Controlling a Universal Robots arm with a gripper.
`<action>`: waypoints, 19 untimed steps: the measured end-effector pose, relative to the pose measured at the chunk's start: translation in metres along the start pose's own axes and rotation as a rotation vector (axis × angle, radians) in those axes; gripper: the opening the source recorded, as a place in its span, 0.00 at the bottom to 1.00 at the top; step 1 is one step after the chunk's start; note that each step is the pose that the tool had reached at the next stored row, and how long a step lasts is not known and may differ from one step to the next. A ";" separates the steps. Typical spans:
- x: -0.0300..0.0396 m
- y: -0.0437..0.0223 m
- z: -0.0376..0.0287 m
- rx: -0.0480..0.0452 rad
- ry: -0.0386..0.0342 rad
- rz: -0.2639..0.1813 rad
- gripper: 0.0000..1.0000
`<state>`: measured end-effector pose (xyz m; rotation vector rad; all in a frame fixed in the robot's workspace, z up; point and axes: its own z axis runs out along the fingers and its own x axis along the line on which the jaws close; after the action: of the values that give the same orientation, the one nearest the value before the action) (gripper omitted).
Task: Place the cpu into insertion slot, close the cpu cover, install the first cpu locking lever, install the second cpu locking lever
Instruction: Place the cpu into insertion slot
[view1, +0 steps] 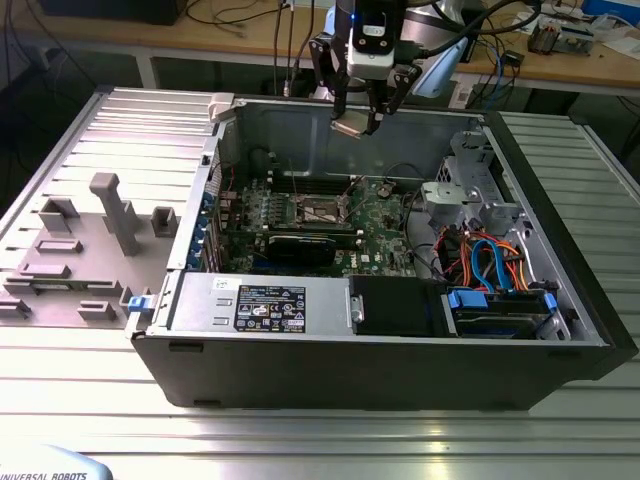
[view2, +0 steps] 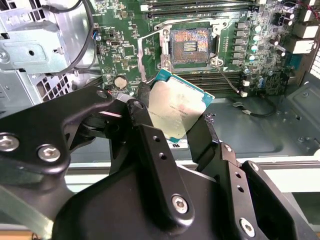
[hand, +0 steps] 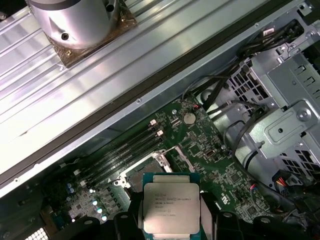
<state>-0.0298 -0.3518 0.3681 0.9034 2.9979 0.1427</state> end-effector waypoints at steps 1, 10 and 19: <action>0.0000 0.0000 0.0000 0.0000 -0.0001 0.001 0.54; 0.0000 0.0000 0.0001 -0.0004 -0.0020 0.023 0.54; 0.0000 0.0000 0.0002 -0.0010 -0.0044 0.049 0.54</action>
<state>-0.0298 -0.3518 0.3679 0.9758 2.9728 0.1424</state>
